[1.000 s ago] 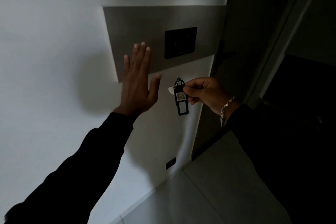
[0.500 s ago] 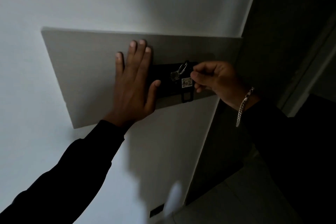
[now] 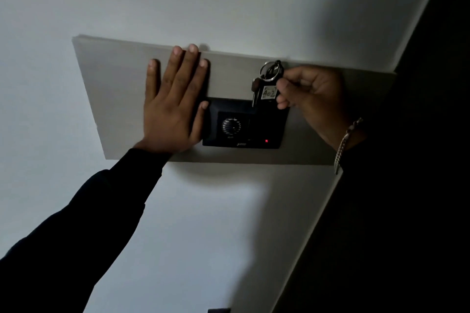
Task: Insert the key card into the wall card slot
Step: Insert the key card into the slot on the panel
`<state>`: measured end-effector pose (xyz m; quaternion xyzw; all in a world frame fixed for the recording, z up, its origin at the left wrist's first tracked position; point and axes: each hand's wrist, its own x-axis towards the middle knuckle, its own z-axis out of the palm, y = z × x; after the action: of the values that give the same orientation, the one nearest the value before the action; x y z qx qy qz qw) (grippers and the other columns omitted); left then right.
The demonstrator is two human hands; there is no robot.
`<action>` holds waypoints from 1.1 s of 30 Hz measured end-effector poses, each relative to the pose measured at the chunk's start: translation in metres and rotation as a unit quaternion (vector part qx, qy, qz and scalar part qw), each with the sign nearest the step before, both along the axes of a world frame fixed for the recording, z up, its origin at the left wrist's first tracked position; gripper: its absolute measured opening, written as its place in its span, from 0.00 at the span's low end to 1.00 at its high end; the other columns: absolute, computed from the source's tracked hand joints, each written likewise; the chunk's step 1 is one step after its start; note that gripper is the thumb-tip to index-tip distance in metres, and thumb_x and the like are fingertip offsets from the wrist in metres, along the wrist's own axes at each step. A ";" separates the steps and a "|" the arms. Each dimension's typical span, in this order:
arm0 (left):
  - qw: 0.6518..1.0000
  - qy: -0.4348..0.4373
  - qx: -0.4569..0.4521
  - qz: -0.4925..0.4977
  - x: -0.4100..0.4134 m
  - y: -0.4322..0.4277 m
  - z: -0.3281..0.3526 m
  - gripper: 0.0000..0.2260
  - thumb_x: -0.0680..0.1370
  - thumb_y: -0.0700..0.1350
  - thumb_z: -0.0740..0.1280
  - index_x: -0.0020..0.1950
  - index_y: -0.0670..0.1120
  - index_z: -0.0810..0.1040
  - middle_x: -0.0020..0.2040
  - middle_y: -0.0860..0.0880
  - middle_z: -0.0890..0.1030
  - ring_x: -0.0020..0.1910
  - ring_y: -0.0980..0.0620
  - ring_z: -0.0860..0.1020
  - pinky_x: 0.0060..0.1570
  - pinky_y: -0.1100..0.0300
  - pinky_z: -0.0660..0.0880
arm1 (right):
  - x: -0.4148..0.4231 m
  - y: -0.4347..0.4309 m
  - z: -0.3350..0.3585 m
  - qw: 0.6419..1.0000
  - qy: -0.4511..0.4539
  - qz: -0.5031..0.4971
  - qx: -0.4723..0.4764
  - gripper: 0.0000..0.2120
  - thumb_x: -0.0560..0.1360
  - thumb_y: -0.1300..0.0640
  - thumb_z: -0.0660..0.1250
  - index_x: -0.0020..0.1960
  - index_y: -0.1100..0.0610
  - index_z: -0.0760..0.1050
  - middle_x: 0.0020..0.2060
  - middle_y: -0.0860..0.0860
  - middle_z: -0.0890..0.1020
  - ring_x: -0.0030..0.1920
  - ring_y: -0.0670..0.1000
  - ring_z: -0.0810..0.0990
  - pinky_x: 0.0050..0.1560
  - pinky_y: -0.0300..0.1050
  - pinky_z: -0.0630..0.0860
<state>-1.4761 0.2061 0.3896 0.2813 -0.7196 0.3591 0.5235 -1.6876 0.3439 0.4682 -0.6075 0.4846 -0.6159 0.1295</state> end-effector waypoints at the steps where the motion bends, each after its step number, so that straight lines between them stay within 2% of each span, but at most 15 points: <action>1: 1.000 -0.003 -0.004 0.015 0.001 -0.002 -0.001 0.28 0.82 0.51 0.54 0.81 0.43 0.59 0.81 0.41 0.60 0.83 0.45 0.52 0.81 0.44 0.45 | -0.001 -0.003 -0.003 1.000 -0.002 -0.001 0.002 0.05 0.75 0.68 0.65 0.50 0.67 0.76 0.30 0.56 0.78 0.24 0.41 0.77 0.31 0.35 0.79; 4: 0.999 -0.020 -0.014 0.046 0.003 -0.004 -0.002 0.29 0.82 0.53 0.53 0.81 0.45 0.57 0.82 0.43 0.58 0.83 0.45 0.52 0.81 0.44 0.45 | -0.005 -0.006 -0.010 1.000 -0.005 0.001 0.010 0.06 0.75 0.69 0.65 0.51 0.70 0.76 0.31 0.56 0.78 0.24 0.41 0.77 0.29 0.34 0.78; 9: 0.996 -0.032 -0.034 0.074 0.009 -0.007 -0.003 0.29 0.81 0.55 0.52 0.81 0.46 0.57 0.82 0.44 0.58 0.83 0.44 0.53 0.81 0.42 0.48 | -0.014 -0.009 -0.026 0.999 0.018 -0.037 0.023 0.05 0.73 0.66 0.69 0.49 0.65 0.78 0.31 0.53 0.79 0.24 0.40 0.76 0.24 0.31 0.72; 11: 0.996 -0.027 -0.037 0.073 0.009 -0.007 -0.003 0.28 0.82 0.55 0.51 0.81 0.47 0.57 0.82 0.45 0.58 0.83 0.44 0.53 0.80 0.40 0.50 | -0.018 -0.010 -0.026 0.997 0.043 -0.055 0.029 0.07 0.71 0.65 0.71 0.50 0.64 0.79 0.33 0.52 0.79 0.28 0.41 0.77 0.30 0.32 0.73; 14: 0.996 -0.024 -0.042 0.070 0.009 -0.009 -0.002 0.28 0.82 0.54 0.51 0.81 0.47 0.58 0.82 0.45 0.58 0.83 0.43 0.52 0.79 0.40 0.51 | -0.023 -0.004 -0.014 0.993 0.091 -0.073 0.013 0.13 0.68 0.62 0.74 0.51 0.56 0.78 0.37 0.53 0.80 0.36 0.50 0.78 0.41 0.43 0.76; 16: 0.996 -0.022 -0.048 0.074 0.008 -0.011 -0.002 0.28 0.81 0.54 0.51 0.81 0.48 0.58 0.82 0.46 0.58 0.83 0.43 0.53 0.79 0.39 0.51 | -0.022 0.004 0.003 0.978 0.191 -0.077 -0.025 0.17 0.66 0.58 0.75 0.54 0.54 0.77 0.43 0.51 0.80 0.38 0.48 0.77 0.41 0.38 0.75; 18: 0.995 -0.016 -0.053 0.077 0.007 -0.012 -0.002 0.28 0.82 0.54 0.50 0.81 0.49 0.58 0.82 0.47 0.57 0.83 0.43 0.53 0.80 0.40 0.50 | -0.016 0.007 0.021 0.938 0.333 -0.084 -0.056 0.20 0.65 0.54 0.74 0.57 0.53 0.78 0.47 0.48 0.80 0.41 0.44 0.76 0.42 0.27 0.69; 20: 0.996 -0.015 -0.050 0.076 0.007 -0.013 -0.002 0.27 0.82 0.54 0.50 0.81 0.49 0.58 0.82 0.47 0.56 0.83 0.43 0.54 0.80 0.42 0.48 | -0.007 0.008 0.033 0.906 0.412 -0.079 -0.051 0.18 0.66 0.57 0.73 0.57 0.55 0.79 0.48 0.49 0.80 0.44 0.46 0.77 0.44 0.24 0.68; 21: 0.996 -0.017 -0.049 0.074 0.008 -0.013 -0.003 0.27 0.82 0.53 0.50 0.81 0.49 0.57 0.83 0.47 0.56 0.83 0.44 0.54 0.81 0.42 0.48 | -0.002 0.007 0.036 0.892 0.441 -0.084 -0.051 0.16 0.67 0.58 0.72 0.55 0.57 0.80 0.48 0.51 0.81 0.45 0.49 0.78 0.47 0.28 0.71; 23: 0.996 -0.025 -0.042 0.075 0.010 -0.013 -0.003 0.28 0.81 0.54 0.50 0.82 0.49 0.57 0.83 0.47 0.57 0.83 0.44 0.53 0.81 0.43 0.47 | 0.008 0.004 0.036 0.865 0.487 -0.107 -0.062 0.10 0.69 0.60 0.71 0.50 0.60 0.83 0.47 0.56 0.83 0.47 0.56 0.80 0.53 0.45 0.75; 25: 0.996 -0.019 -0.034 0.075 0.012 -0.012 -0.002 0.29 0.81 0.54 0.52 0.82 0.48 0.56 0.83 0.46 0.58 0.83 0.44 0.54 0.81 0.42 0.48 | 0.011 0.001 0.037 0.860 0.492 -0.118 -0.074 0.06 0.71 0.61 0.69 0.45 0.61 0.84 0.44 0.57 0.84 0.46 0.58 0.80 0.51 0.52 0.75; 30: 0.998 0.015 -0.015 0.067 0.020 -0.013 0.003 0.31 0.80 0.56 0.53 0.82 0.43 0.56 0.83 0.44 0.56 0.83 0.44 0.54 0.78 0.37 0.55 | 0.015 0.001 0.029 0.920 0.358 -0.113 -0.113 0.04 0.70 0.61 0.72 0.42 0.60 0.85 0.37 0.55 0.85 0.34 0.49 0.78 0.41 0.42 0.73; 33: 0.998 0.019 -0.011 0.063 0.021 -0.012 0.004 0.31 0.81 0.56 0.53 0.81 0.43 0.56 0.82 0.44 0.56 0.83 0.44 0.54 0.78 0.37 0.56 | 0.017 0.001 0.024 0.940 0.301 -0.104 -0.122 0.05 0.70 0.60 0.73 0.43 0.61 0.85 0.38 0.55 0.86 0.38 0.52 0.83 0.45 0.46 0.79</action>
<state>-1.4547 0.1944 0.3934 0.3269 -0.6867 0.3939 0.5162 -1.6701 0.3445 0.4919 -0.7216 0.4831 -0.4685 -0.1622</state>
